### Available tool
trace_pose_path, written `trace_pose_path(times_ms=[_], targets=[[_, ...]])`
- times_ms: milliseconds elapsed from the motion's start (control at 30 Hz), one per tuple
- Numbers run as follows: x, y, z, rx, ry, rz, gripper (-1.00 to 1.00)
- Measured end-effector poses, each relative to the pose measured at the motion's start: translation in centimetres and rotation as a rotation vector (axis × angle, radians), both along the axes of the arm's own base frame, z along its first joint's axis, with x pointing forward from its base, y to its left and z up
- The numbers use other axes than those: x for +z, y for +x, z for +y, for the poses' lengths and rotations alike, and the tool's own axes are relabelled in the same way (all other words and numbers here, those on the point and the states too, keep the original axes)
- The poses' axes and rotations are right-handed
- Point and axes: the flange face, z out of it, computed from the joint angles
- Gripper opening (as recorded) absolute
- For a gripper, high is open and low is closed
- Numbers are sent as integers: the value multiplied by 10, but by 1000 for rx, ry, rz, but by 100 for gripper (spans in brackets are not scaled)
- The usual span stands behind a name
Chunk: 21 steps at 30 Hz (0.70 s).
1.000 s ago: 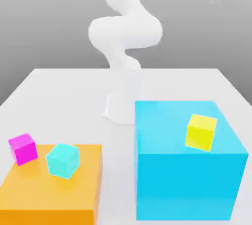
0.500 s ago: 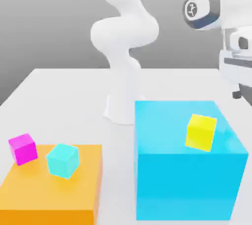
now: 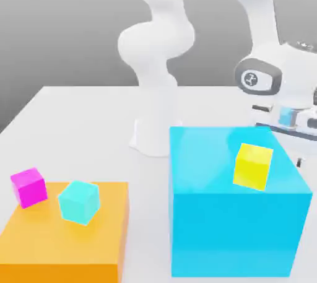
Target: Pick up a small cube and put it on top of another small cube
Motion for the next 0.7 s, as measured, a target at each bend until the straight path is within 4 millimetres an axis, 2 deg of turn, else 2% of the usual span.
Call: trace_pose_path(times_ms=[67,100,333,533,600,700], targets=[[-19,0,-1,1,-1,0,0],[-25,-1,-2,1,-1,0,-100],[-24,-1,-2,1,-3,1,-100],[25,0,-1,1,-3,1,-100],[38,-4,6,8,-17,-1,-100],[54,16,19,-9,-71,-22,-100]])
